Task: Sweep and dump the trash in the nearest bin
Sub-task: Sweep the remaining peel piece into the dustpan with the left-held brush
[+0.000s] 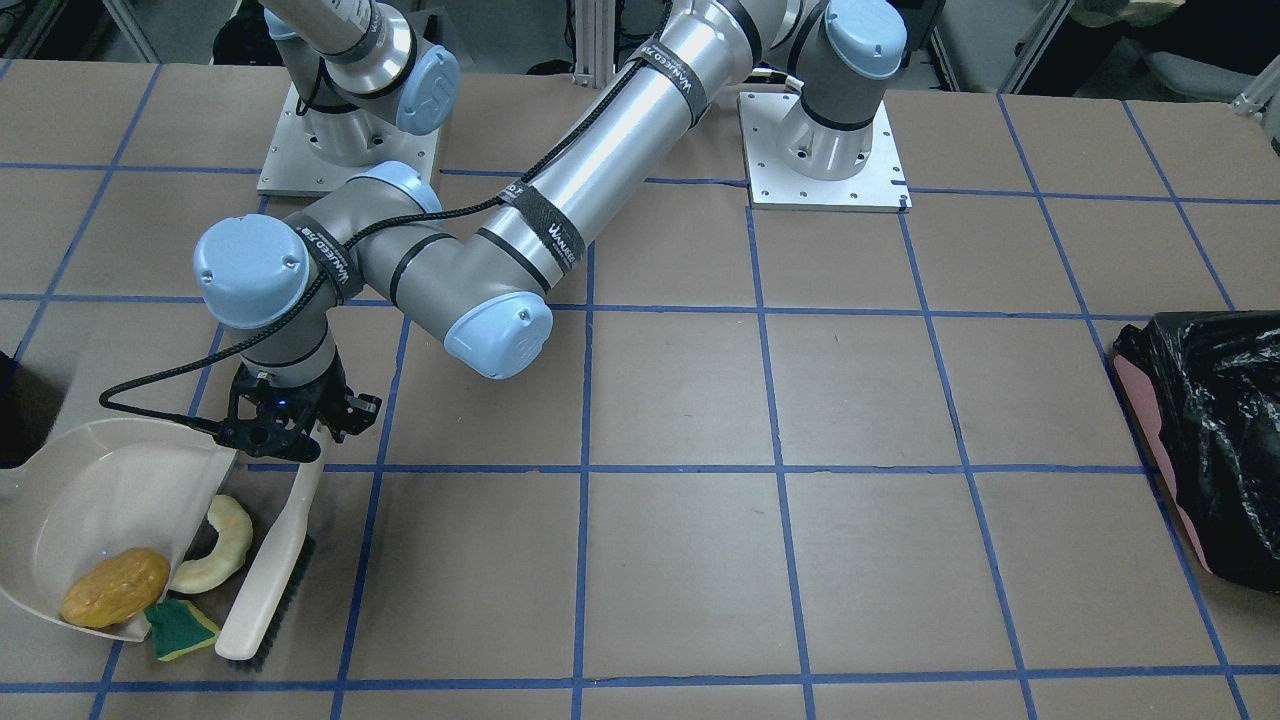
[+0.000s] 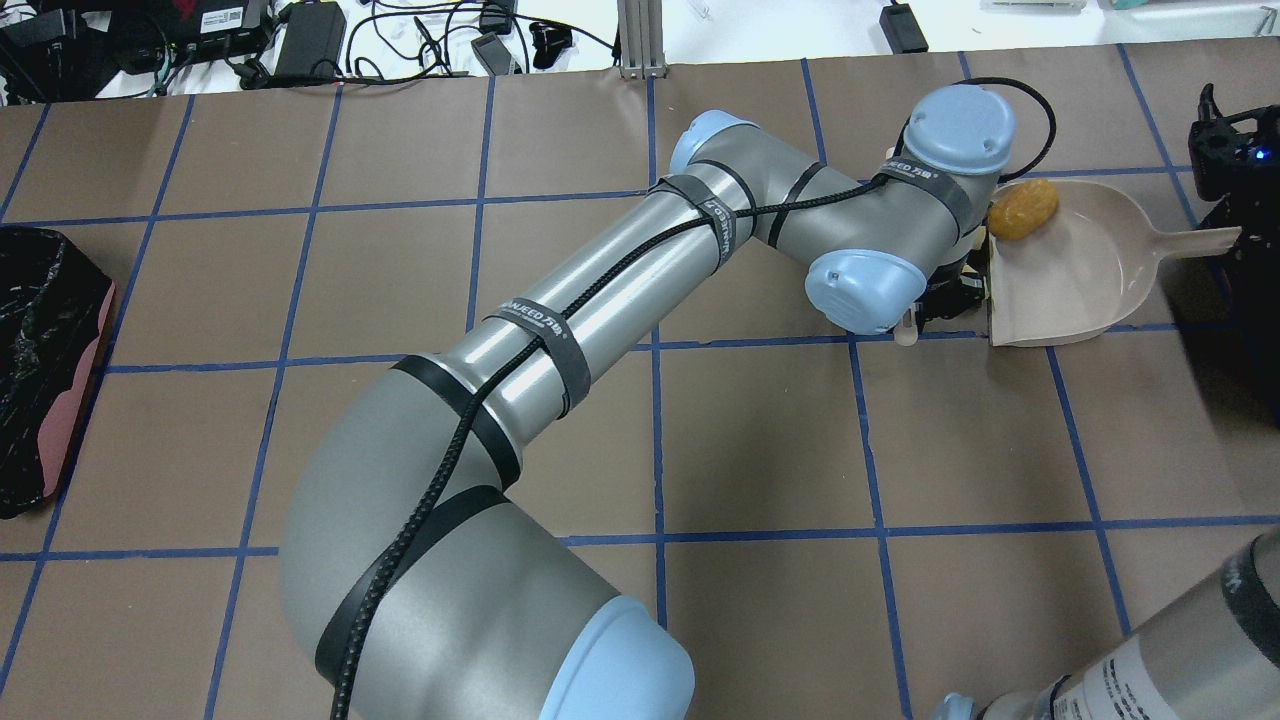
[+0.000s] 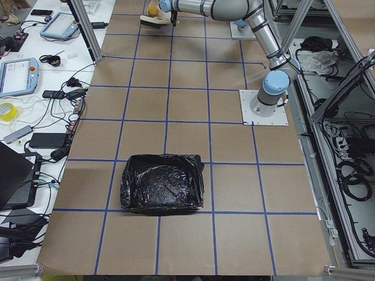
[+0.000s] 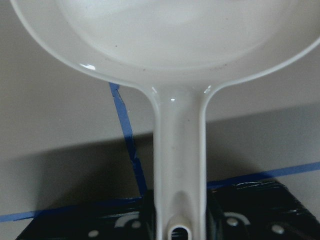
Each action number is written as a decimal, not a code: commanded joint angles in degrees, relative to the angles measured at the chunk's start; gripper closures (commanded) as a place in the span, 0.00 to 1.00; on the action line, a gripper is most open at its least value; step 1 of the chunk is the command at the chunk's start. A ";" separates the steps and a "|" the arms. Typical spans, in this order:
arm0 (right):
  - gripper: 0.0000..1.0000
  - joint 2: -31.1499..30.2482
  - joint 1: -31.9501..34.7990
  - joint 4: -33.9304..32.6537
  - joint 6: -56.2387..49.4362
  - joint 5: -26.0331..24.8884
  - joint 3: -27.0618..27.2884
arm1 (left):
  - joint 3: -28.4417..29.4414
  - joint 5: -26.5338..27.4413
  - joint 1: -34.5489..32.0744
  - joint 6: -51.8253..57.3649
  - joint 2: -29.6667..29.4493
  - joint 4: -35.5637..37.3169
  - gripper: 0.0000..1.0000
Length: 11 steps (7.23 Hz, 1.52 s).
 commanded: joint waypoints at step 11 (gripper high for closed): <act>1.00 0.11 0.00 1.54 0.08 0.13 -0.55 | 10.52 -6.33 0.18 0.96 -7.62 0.21 1.00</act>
